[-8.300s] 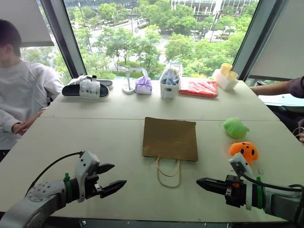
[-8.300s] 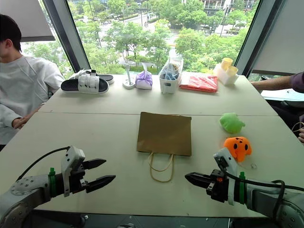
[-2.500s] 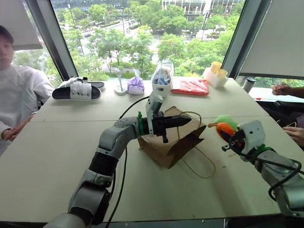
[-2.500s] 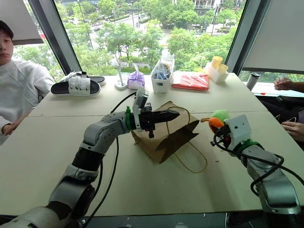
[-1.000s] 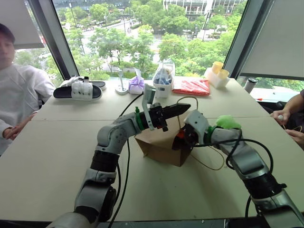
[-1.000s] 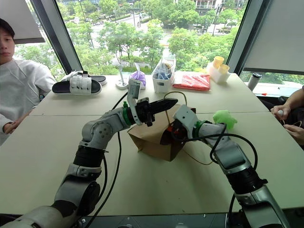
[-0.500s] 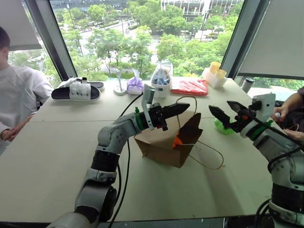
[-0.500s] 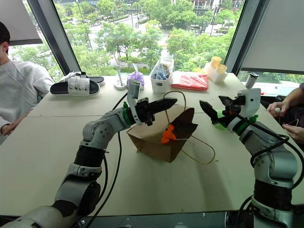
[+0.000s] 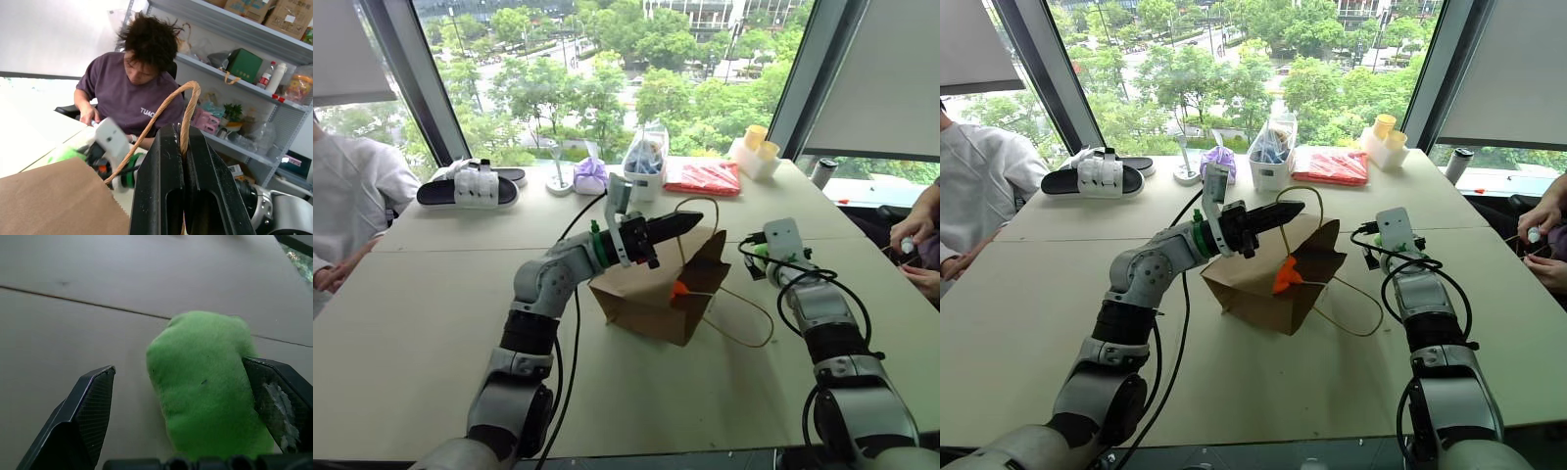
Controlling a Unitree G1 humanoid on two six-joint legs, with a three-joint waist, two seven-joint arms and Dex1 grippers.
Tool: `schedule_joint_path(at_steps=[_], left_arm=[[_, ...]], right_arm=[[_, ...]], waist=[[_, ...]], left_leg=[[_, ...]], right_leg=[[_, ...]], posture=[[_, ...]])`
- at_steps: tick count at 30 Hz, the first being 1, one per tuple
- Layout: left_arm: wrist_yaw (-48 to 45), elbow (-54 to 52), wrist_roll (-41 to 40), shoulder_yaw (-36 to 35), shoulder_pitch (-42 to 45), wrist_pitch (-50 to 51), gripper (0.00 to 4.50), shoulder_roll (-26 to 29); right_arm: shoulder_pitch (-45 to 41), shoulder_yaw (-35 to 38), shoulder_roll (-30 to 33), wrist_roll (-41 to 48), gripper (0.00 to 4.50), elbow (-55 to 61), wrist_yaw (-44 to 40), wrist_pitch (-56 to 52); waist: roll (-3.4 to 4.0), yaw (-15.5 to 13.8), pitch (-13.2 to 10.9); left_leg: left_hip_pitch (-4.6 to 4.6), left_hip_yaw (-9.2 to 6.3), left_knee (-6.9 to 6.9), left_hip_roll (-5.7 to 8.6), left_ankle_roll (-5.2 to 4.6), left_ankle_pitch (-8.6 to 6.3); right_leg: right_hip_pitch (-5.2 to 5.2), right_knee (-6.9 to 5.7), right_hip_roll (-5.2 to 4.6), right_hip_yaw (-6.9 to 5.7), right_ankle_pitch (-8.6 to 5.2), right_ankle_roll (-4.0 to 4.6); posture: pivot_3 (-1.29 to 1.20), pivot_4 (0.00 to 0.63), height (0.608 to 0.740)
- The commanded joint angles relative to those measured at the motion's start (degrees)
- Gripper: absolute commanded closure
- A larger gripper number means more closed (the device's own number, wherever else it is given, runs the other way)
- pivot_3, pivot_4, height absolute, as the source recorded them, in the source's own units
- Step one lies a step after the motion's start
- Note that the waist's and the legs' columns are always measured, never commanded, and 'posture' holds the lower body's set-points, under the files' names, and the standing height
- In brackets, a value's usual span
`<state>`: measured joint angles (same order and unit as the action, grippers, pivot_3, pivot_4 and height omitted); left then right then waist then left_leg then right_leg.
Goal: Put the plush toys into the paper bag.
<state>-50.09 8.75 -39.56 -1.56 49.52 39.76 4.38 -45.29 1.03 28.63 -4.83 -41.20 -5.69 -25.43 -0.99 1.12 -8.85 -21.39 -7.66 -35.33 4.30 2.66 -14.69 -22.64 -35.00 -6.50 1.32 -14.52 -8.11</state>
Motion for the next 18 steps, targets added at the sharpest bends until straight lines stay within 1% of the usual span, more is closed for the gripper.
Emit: schedule_joint_path(at_steps=[1, 2, 3, 9, 10, 13, 15, 18], left_arm=[[0.36, -2.72, -1.80, -1.14, -0.13, 0.00, 4.50, 0.25], [0.49, -2.87, -1.91, -1.23, -0.15, 0.07, 4.50, 0.33], [0.69, -3.09, -1.99, -1.29, -0.25, 0.05, 4.50, 0.38], [2.75, -5.49, -3.18, -1.51, -1.83, 0.35, 4.50, 0.13], [3.07, -5.98, -3.49, -1.45, -2.18, 0.54, 4.50, 0.03], [4.10, -7.46, -4.43, -1.23, -2.82, 1.33, 4.50, -0.23], [4.66, -8.00, -4.98, -1.42, -2.85, 1.76, 4.50, -0.20], [5.18, -7.59, -5.98, -2.14, -2.16, 2.09, 4.50, 0.10]], right_arm=[[-3.64, -0.83, 1.25, -2.38, 0.55, -5.91, 0.75, 2.99], [-4.16, -1.08, 1.31, -2.68, 0.86, -7.31, 0.59, 3.47], [-4.41, -1.67, 1.55, -3.37, 1.31, -8.38, 0.38, 4.21], [-4.21, -2.10, 3.07, -4.49, 4.34, -9.67, -0.83, 5.91], [-3.91, -2.08, 3.47, -4.66, 4.44, -9.21, -0.91, 5.93], [-1.18, 0.25, 4.75, -2.71, 4.44, -2.54, -1.85, 9.30], [2.76, 3.72, 5.66, 1.21, 4.44, 7.39, -4.91, 11.56], [11.14, 8.36, 7.79, 7.18, 4.44, 25.48, -11.57, 9.88]], waist=[[0.00, 0.01, 0.00], [0.00, -0.01, 0.00], [-0.01, -0.05, 0.00], [-0.01, 0.02, 0.00], [-0.01, 0.02, 0.00], [-0.01, -0.25, 0.00], [-0.01, -0.33, 0.00], [-0.01, -0.26, 0.00]], left_leg=[[0.00, 0.00, 0.00, 0.00, 0.10, 0.06], [0.00, 0.00, 0.00, 0.00, 0.15, 0.09], [0.00, 0.00, 0.00, 0.00, 0.16, 0.09], [0.02, -0.01, 0.00, 0.00, 0.18, 0.10], [0.02, -0.01, 0.00, 0.00, 0.18, 0.10], [0.00, -0.03, -0.01, 0.01, 0.18, 0.10], [-0.02, -0.05, -0.02, 0.02, 0.18, 0.10], [-0.05, -0.07, 0.02, 0.02, 0.18, 0.10]], right_leg=[[0.00, 0.00, 0.00, 0.00, 0.00, 0.00], [0.01, 0.02, 0.00, 0.00, 0.00, 0.00], [0.03, 0.03, 0.00, 0.01, 0.00, 0.00], [0.06, 0.03, 0.00, 0.00, 0.00, 0.00], [0.06, 0.03, 0.00, 0.00, 0.00, 0.00], [0.07, 0.03, 0.00, 0.00, 0.00, 0.00], [0.07, 0.05, 0.00, 0.00, 0.00, 0.00], [0.04, 0.09, 0.00, -0.01, 0.00, -0.02]], posture=[[0.00, 0.150, 0.740], [0.00, 0.150, 0.740], [0.00, 0.150, 0.740], [0.00, 0.150, 0.740], [0.00, 0.150, 0.740], [0.00, 0.150, 0.740], [0.00, 0.150, 0.740], [0.00, 0.150, 0.740]])
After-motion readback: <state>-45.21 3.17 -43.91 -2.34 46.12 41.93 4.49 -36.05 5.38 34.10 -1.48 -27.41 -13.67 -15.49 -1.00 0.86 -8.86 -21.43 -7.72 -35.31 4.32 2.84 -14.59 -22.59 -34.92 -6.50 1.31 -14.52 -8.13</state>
